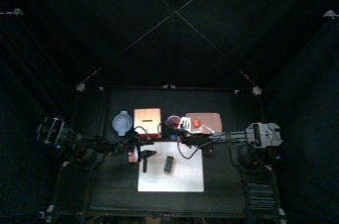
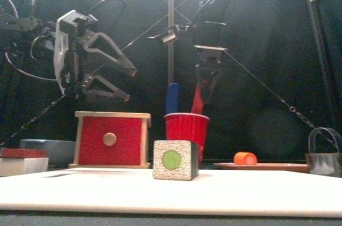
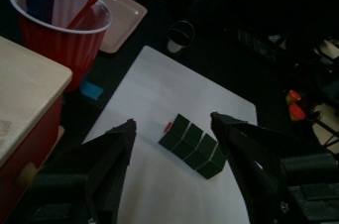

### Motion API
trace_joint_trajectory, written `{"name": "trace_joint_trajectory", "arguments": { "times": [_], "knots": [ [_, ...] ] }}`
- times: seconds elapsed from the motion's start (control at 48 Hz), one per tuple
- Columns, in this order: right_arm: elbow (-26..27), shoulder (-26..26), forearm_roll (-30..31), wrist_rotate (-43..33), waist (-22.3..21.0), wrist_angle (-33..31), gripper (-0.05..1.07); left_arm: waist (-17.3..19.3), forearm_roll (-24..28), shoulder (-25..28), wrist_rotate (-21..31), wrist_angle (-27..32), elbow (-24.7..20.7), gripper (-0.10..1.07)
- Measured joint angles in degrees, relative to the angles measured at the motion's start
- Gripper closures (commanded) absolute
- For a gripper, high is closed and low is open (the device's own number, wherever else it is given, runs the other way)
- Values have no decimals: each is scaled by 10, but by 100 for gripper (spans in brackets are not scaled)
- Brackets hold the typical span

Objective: Cut sushi roll

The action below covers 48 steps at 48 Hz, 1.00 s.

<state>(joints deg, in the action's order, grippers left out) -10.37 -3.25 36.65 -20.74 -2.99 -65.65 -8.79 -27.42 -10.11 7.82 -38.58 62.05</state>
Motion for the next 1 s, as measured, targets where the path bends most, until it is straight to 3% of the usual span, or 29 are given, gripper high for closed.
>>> {"name": "trace_joint_trajectory", "arguments": {
  "times": [0.625,1.0],
  "knots": [
    [9,98,1,-18,8,0,70,0,-2,-2,1,0,0,3],
    [9,122,4,-43,25,0,70,-1,-1,-2,0,0,0,3]
  ]
}}
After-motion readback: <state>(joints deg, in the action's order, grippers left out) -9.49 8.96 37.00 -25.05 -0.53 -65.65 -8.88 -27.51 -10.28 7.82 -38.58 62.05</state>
